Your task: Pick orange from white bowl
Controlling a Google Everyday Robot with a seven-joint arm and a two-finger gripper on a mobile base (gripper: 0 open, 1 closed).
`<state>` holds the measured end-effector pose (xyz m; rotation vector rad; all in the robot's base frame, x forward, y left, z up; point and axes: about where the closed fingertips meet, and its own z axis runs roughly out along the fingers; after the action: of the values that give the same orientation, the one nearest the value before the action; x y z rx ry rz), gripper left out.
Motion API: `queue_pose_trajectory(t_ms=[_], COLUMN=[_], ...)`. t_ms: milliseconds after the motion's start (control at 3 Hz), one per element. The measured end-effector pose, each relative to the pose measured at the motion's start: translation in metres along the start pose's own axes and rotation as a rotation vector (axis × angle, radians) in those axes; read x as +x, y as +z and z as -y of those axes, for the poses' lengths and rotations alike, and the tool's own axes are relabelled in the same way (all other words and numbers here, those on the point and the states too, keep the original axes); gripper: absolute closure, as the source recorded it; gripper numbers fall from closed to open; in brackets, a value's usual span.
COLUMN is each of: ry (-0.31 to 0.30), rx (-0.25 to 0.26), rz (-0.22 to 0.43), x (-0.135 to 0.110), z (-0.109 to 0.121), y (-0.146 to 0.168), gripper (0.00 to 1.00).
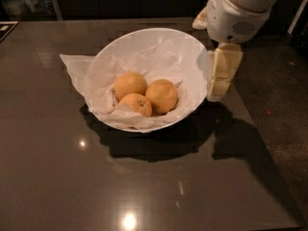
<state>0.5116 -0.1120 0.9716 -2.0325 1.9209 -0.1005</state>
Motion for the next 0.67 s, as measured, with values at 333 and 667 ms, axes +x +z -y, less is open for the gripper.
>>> queue_pose_trajectory(t_ms=[333,667], ry=[-0.072,-0.106], rx=[-0.02,-0.057], rz=[0.008,0.019], x=[-0.03,-0.047], z=[0.011,0.013], y=[0.014,0.028], gripper=[0.0,0.0])
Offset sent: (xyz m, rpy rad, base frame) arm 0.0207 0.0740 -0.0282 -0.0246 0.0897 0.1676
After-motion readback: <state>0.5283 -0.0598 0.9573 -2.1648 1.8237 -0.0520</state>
